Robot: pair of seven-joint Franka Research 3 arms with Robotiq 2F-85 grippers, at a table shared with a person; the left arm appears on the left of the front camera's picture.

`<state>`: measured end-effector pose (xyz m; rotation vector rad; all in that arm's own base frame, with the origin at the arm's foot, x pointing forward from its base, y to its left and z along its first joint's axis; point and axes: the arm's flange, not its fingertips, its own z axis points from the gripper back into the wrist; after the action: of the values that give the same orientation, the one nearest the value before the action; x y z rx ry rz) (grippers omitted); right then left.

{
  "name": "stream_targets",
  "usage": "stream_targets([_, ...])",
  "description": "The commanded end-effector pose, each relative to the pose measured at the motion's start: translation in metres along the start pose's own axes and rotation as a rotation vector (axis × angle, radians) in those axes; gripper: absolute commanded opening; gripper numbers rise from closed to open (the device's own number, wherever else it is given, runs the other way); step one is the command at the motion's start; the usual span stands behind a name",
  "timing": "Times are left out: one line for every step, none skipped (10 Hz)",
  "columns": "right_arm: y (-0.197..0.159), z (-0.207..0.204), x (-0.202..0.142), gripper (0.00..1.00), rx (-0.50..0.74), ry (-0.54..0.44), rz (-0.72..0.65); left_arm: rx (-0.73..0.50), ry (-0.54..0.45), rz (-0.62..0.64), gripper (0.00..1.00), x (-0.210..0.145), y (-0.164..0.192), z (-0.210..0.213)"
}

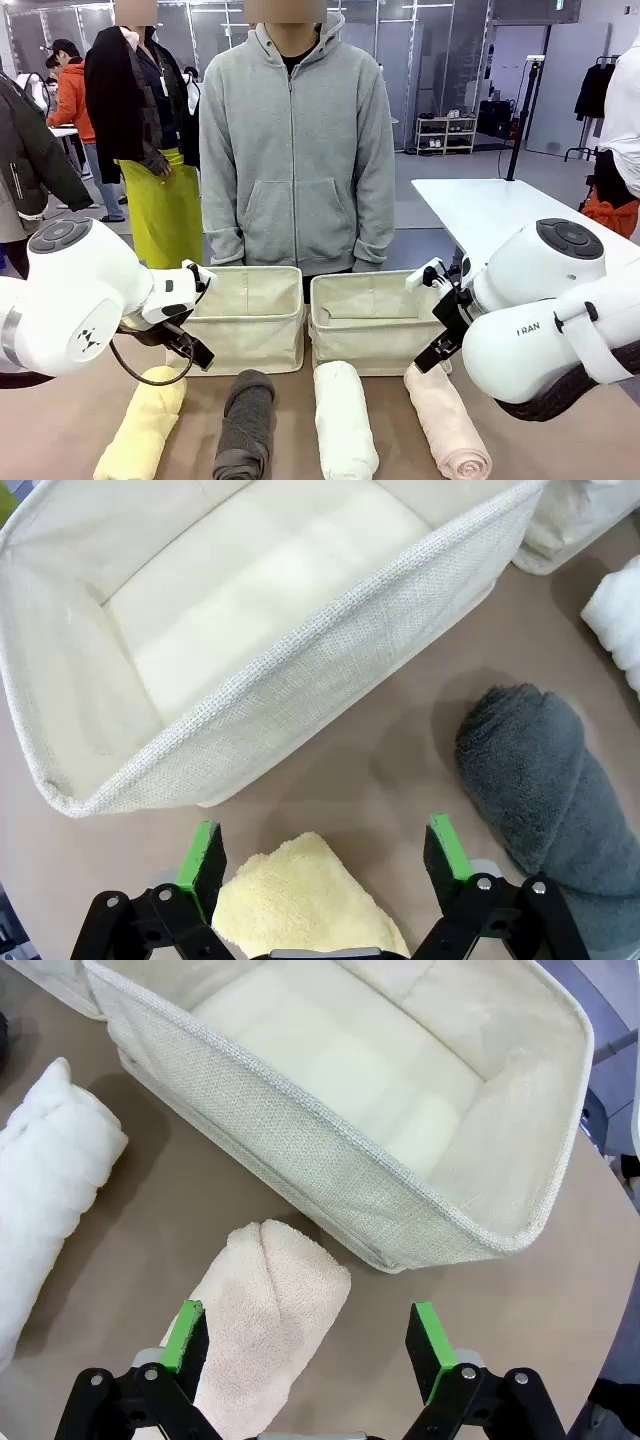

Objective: Divide the towels into two baskets.
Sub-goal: Pick up one hotel-folded towel and place it in the Fabric basket indicated by the person.

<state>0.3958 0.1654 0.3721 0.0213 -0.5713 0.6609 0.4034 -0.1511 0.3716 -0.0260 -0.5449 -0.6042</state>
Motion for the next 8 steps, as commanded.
stream_targets([0.0,0.0,0.0,1.0,0.0,0.0,0.0,0.0,0.0,0.0,1.0,0.0001,-0.0002,0.0])
stream_targets([0.0,0.0,0.0,1.0,0.0,0.0,0.0,0.0,0.0,0.0,1.0,0.0001,-0.0002,0.0])
stream_targets([0.0,0.0,0.0,1.0,0.0,0.0,0.0,0.0,0.0,0.0,1.0,0.0001,-0.0002,0.0])
stream_targets([0.0,0.0,0.0,1.0,0.0,0.0,0.0,0.0,0.0,0.0,1.0,0.0001,-0.0002,0.0])
stream_targets([0.0,0.0,0.0,1.0,0.0,0.0,0.0,0.0,0.0,0.0,1.0,0.0001,-0.0002,0.0])
stream_targets([0.0,0.0,0.0,1.0,0.0,0.0,0.0,0.0,0.0,0.0,1.0,0.0001,-0.0002,0.0])
stream_targets([0.0,0.0,0.0,1.0,0.0,0.0,0.0,0.0,0.0,0.0,1.0,0.0001,-0.0002,0.0])
stream_targets([0.0,0.0,0.0,1.0,0.0,0.0,0.0,0.0,0.0,0.0,1.0,0.0001,-0.0002,0.0])
